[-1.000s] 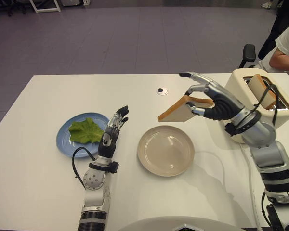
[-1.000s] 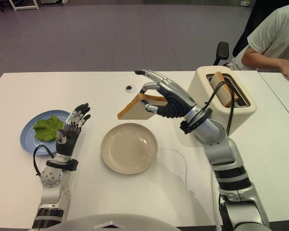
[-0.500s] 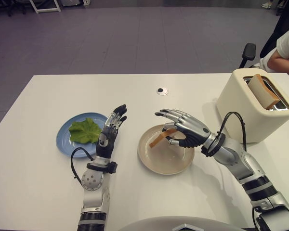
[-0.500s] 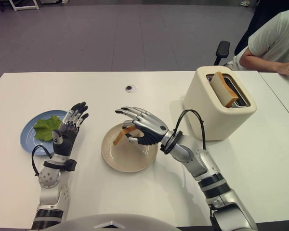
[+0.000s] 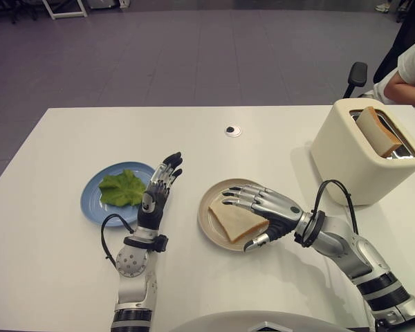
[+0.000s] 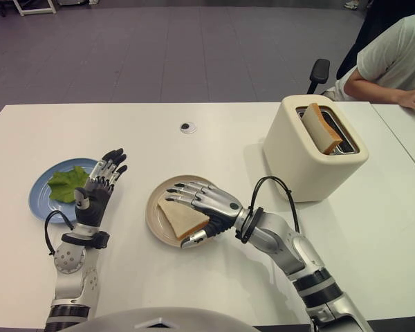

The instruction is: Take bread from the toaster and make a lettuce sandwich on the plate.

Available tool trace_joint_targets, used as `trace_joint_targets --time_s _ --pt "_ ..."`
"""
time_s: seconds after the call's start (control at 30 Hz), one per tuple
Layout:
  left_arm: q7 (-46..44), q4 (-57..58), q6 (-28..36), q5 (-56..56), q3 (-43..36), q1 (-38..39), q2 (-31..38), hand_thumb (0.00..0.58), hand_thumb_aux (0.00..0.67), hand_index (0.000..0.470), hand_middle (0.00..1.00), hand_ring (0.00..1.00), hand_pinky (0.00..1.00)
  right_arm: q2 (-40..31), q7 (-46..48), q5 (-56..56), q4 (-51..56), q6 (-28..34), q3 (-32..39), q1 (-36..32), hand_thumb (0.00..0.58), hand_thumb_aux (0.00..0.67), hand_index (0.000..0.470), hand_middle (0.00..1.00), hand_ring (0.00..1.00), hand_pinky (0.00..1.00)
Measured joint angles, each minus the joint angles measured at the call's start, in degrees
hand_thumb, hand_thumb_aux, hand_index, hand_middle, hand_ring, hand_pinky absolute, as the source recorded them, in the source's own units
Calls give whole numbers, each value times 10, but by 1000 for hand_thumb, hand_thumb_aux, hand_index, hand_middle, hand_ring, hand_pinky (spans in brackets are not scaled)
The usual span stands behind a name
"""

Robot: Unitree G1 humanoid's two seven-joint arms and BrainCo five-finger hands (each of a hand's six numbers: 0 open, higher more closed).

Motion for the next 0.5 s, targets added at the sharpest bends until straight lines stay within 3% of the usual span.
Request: trace_joint_targets --time_s 0.17,0.3,0.5 --pt "0 0 0 24 -11 3 2 0 0 0 0 0 0 -10 11 58 -25 20 -51 -1 0 0 0 0 0 0" --pt "13 -45 34 51 -11 9 13 0 0 0 0 0 0 -31 19 178 -24 45 -146 -24 0 0 0 0 0 0" --pt "49 -159 126 194 101 -1 147 0 0 0 0 0 0 -28 24 229 22 49 -168 -15 0 0 0 0 0 0"
